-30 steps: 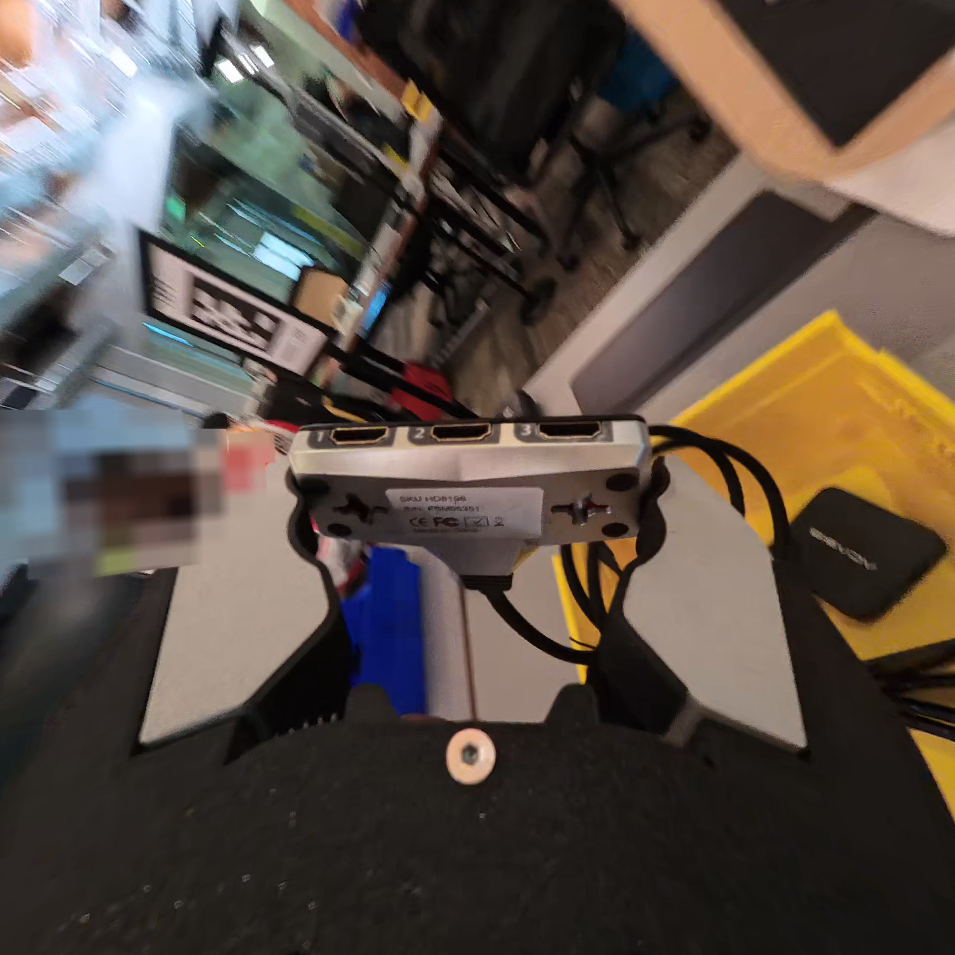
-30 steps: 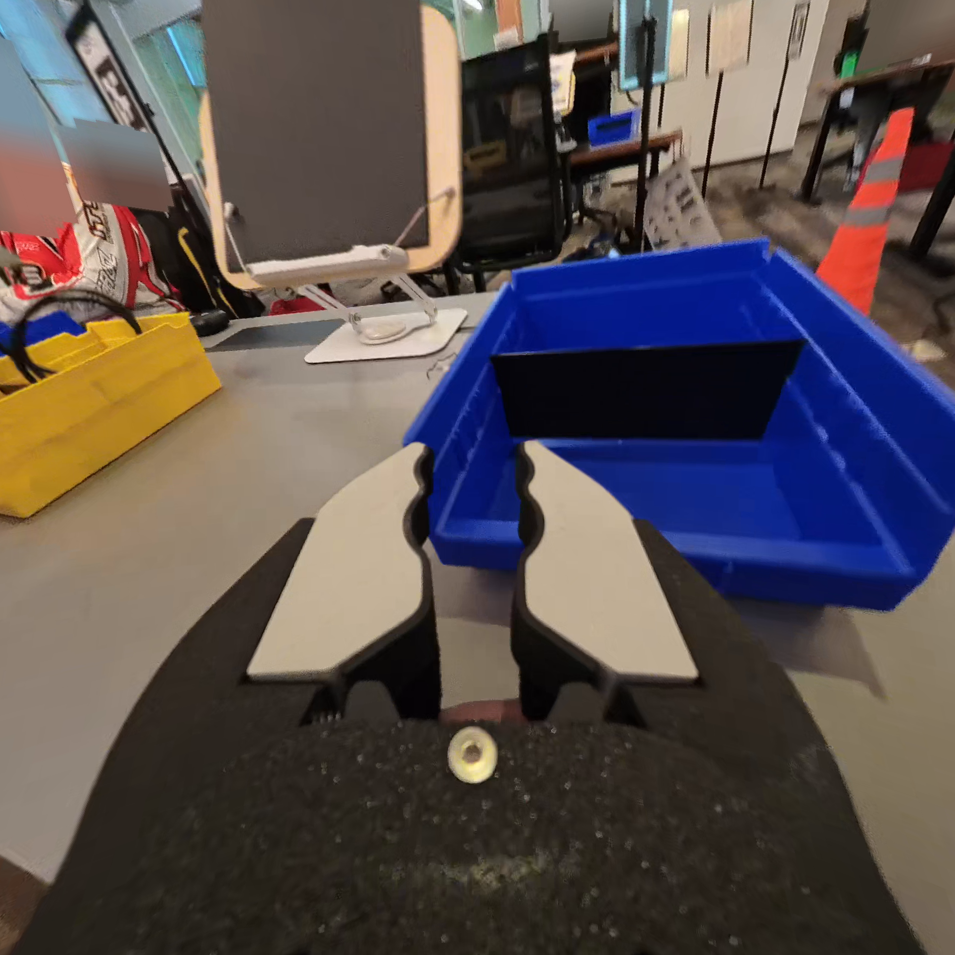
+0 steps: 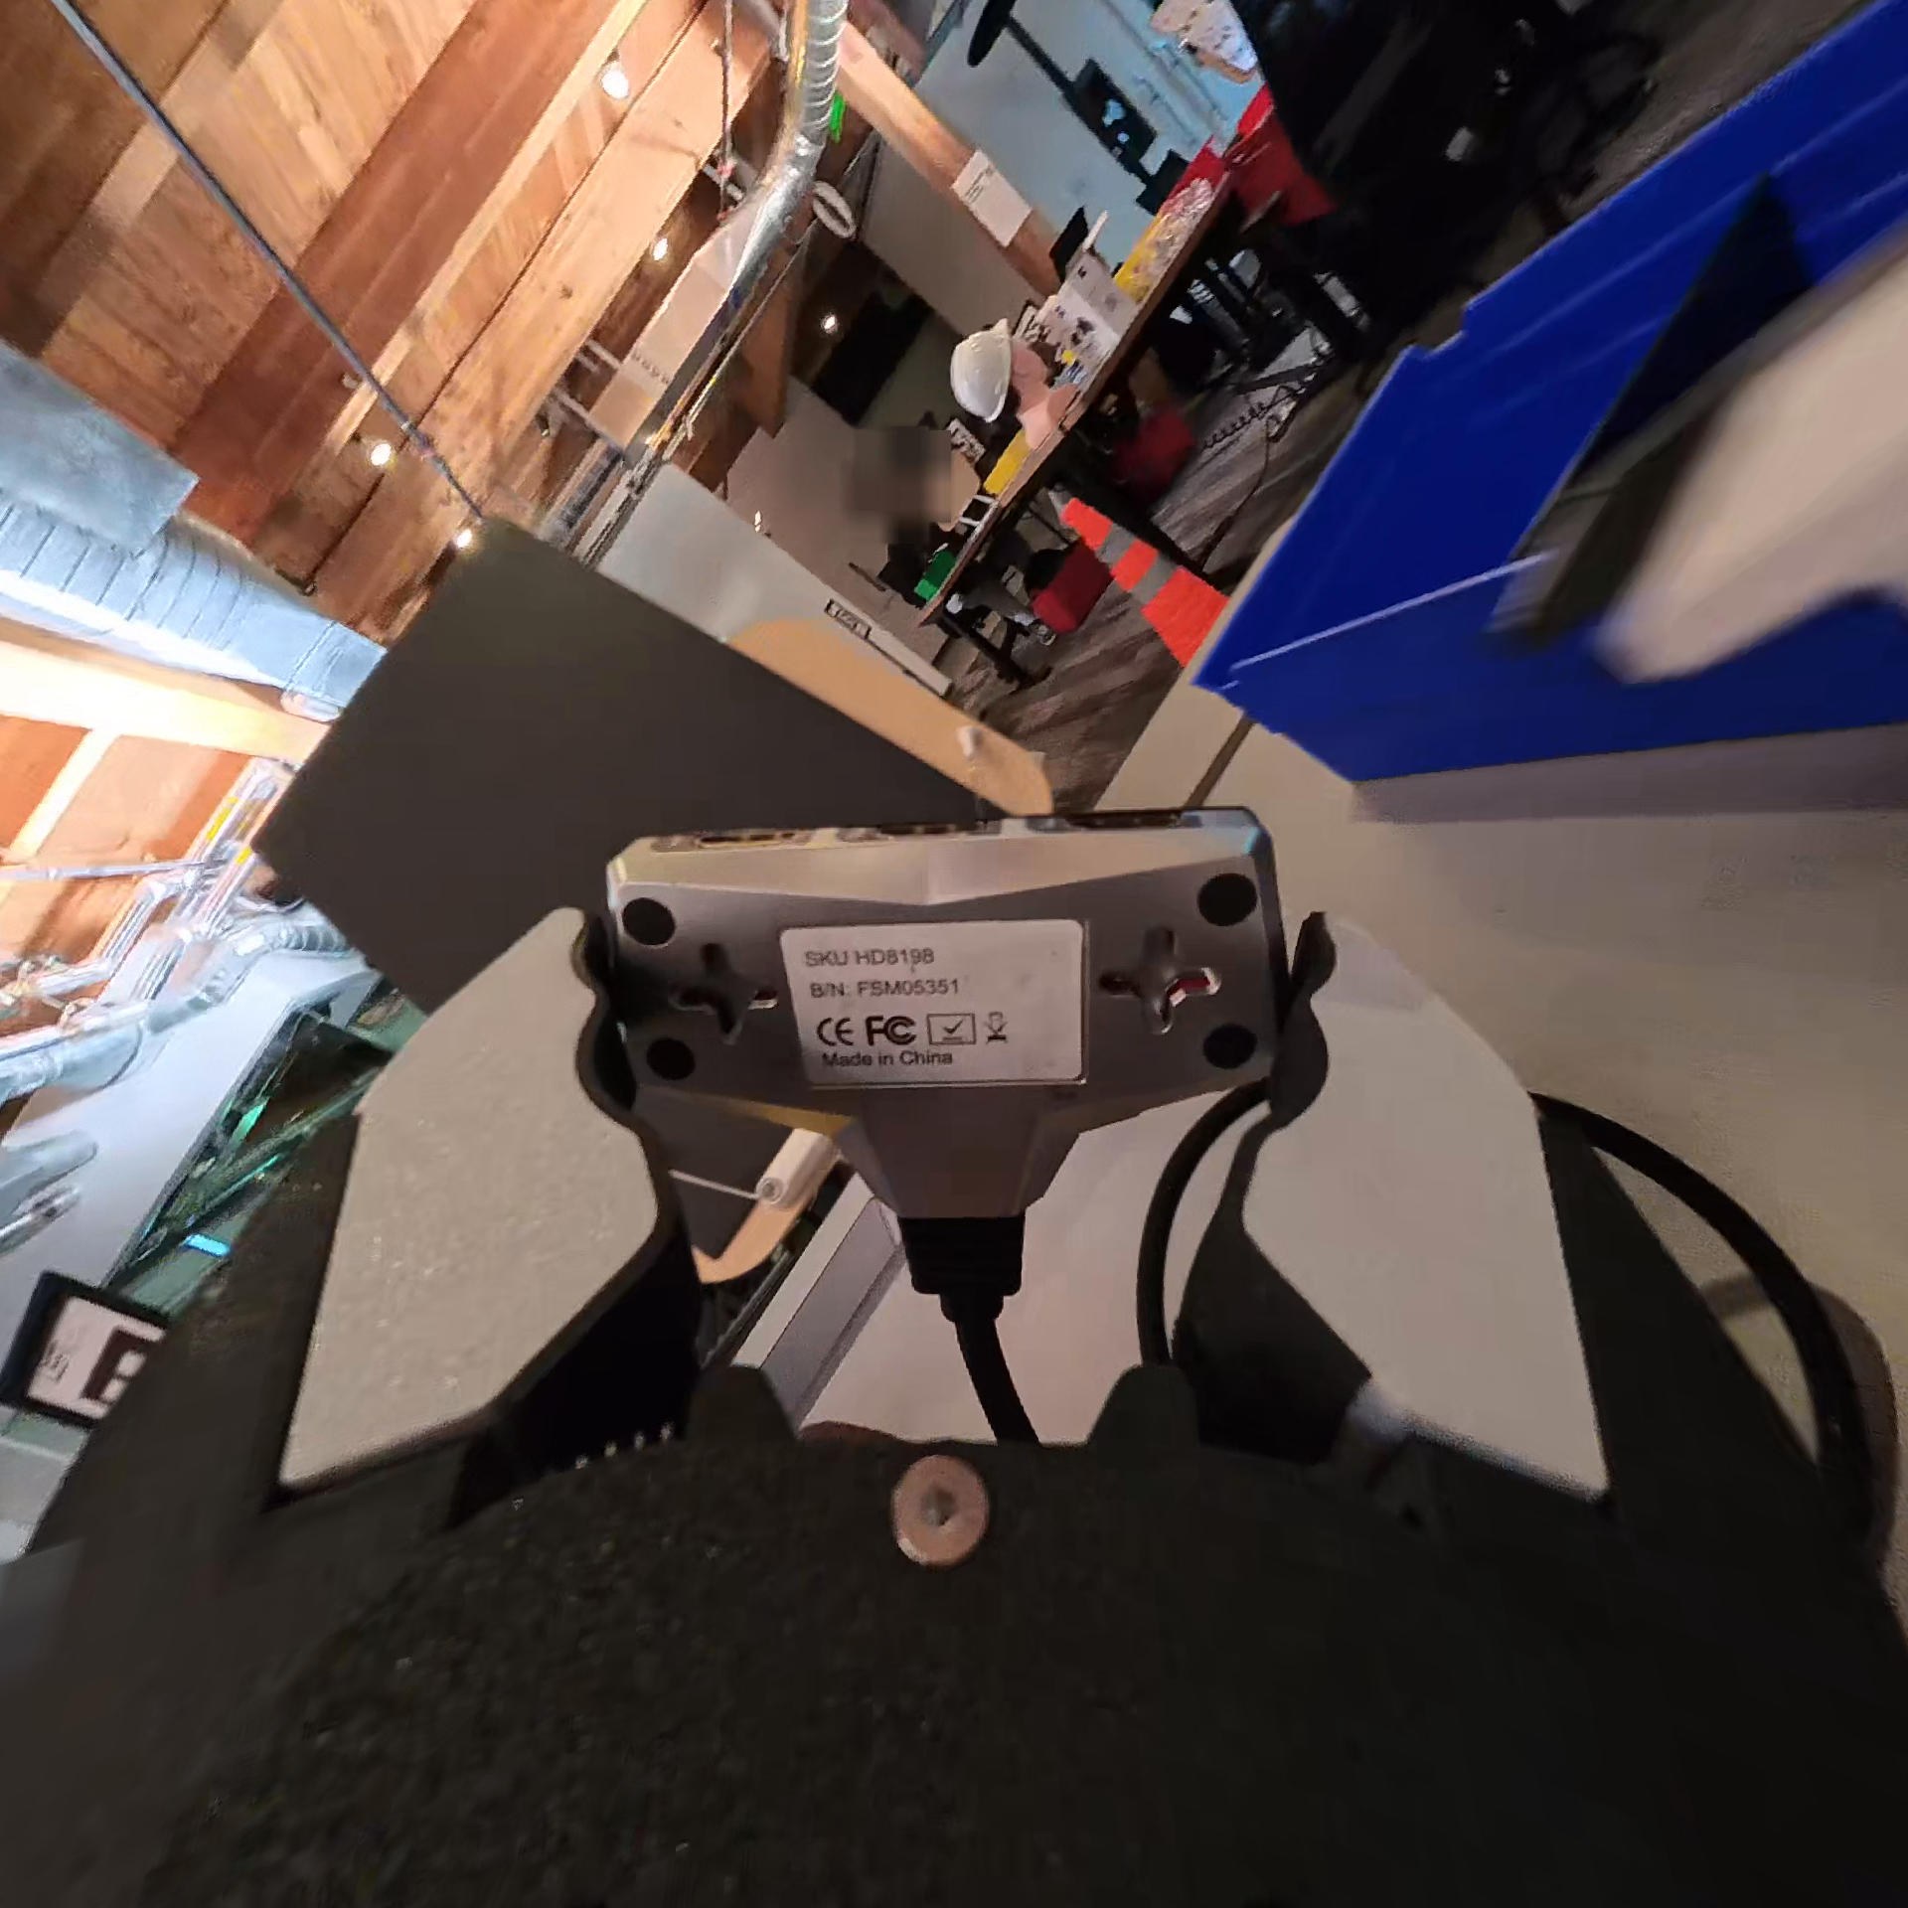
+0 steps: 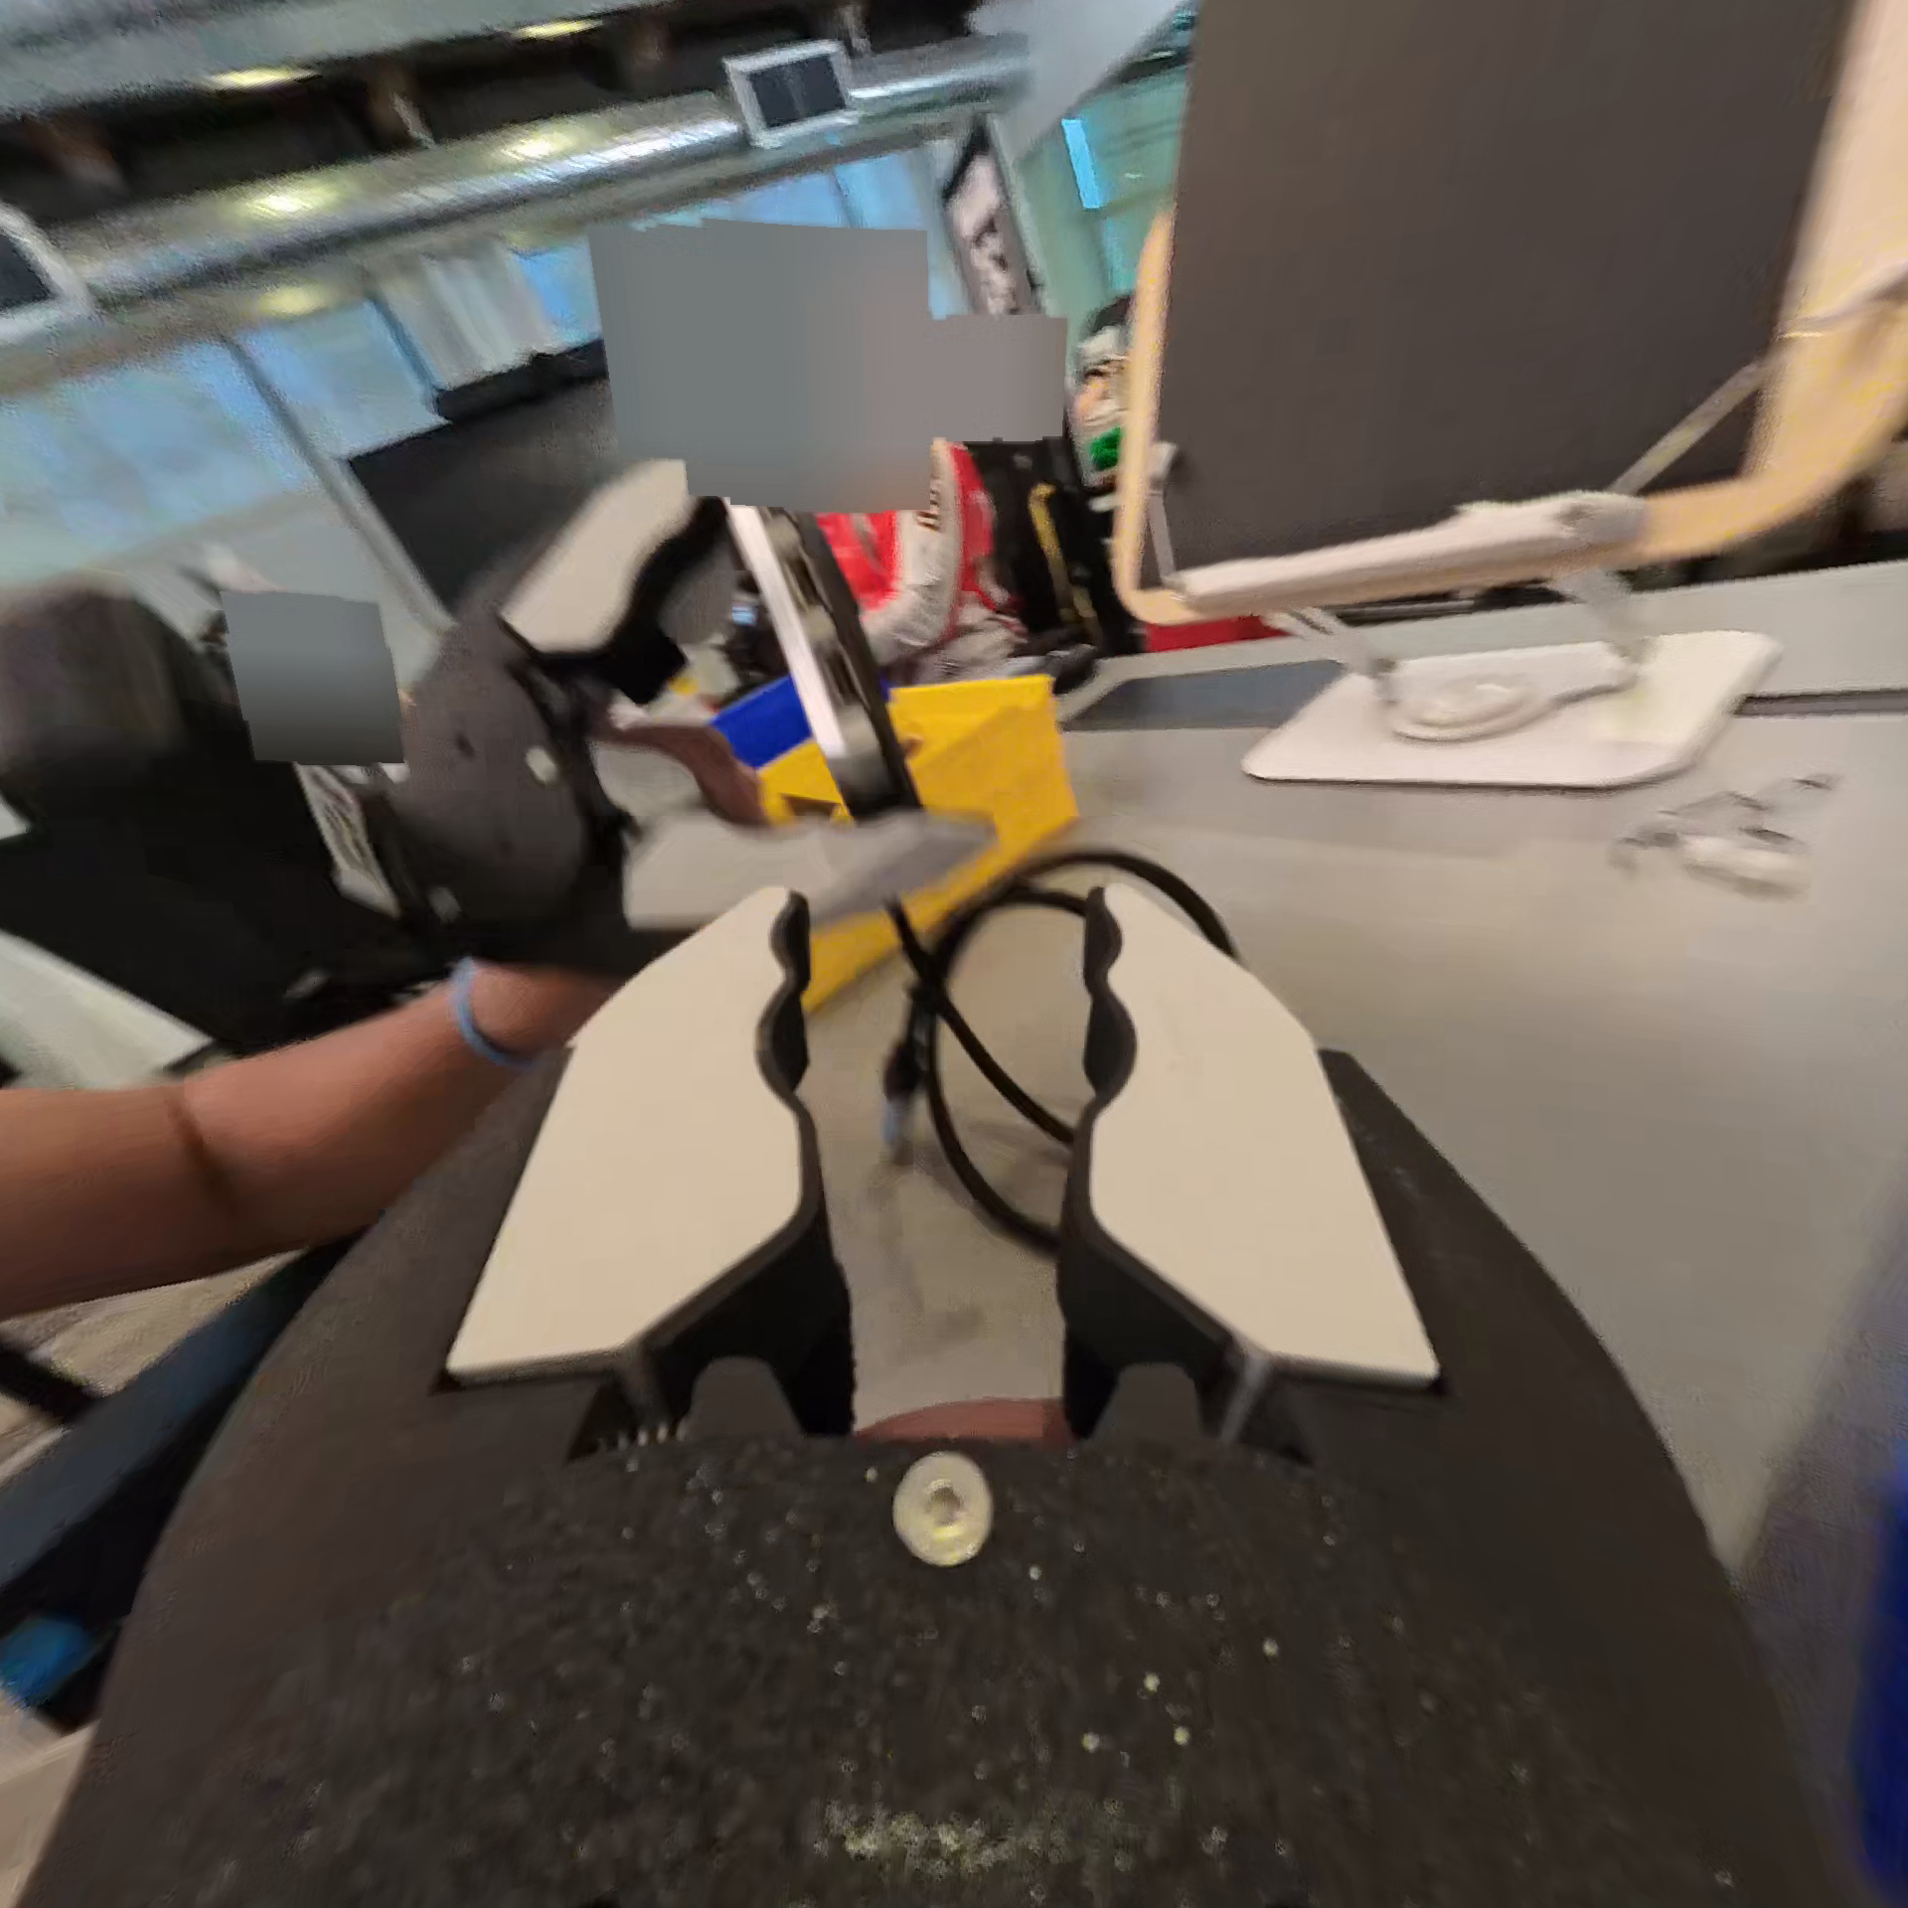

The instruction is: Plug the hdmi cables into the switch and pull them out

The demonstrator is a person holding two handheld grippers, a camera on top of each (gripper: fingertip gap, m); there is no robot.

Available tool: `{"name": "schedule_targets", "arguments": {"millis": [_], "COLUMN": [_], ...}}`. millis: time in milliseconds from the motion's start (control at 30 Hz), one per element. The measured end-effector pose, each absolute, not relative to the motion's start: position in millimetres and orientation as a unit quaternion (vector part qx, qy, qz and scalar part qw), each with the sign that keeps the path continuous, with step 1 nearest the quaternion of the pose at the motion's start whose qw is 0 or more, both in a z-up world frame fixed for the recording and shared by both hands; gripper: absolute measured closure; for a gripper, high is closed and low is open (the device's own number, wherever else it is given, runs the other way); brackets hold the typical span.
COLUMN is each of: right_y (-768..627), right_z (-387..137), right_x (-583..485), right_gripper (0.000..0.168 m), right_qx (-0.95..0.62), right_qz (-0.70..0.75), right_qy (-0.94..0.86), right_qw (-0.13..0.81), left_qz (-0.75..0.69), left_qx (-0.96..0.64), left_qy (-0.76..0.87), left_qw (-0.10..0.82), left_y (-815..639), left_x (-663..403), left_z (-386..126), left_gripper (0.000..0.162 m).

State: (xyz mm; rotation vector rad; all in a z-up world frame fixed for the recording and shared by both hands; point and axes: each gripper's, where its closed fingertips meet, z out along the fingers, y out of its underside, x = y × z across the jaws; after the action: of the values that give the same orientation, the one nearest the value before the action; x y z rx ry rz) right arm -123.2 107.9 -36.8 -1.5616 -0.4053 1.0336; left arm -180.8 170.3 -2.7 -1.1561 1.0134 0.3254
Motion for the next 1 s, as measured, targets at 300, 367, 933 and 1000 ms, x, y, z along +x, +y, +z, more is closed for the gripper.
{"name": "schedule_targets", "arguments": {"millis": [300, 367, 933, 1000], "right_y": [127, 124, 97, 94], "right_z": [-45, -44, -35, -35], "right_x": [-187, -191, -226, -237], "right_gripper": [0.124, 0.142, 0.148, 0.148], "right_qx": [-0.704, -0.689, -0.505, -0.490], "right_qz": [0.333, 0.338, 0.172, 0.204], "right_qy": [-0.337, -0.344, -0.550, -0.555], "right_qw": [0.530, 0.541, 0.642, 0.640], "left_qz": [0.171, 0.169, 0.006, -0.017], "left_qx": [-0.499, -0.508, -0.676, -0.683], "left_qy": [0.472, 0.464, 0.377, 0.350], "left_qw": [0.706, 0.706, 0.633, 0.641], "left_y": [147, 147, 122, 121], "left_x": [-168, -171, -233, -244], "left_z": [-28, -31, -77, -75], "left_gripper": [0.041, 0.041, 0.096, 0.104]}}
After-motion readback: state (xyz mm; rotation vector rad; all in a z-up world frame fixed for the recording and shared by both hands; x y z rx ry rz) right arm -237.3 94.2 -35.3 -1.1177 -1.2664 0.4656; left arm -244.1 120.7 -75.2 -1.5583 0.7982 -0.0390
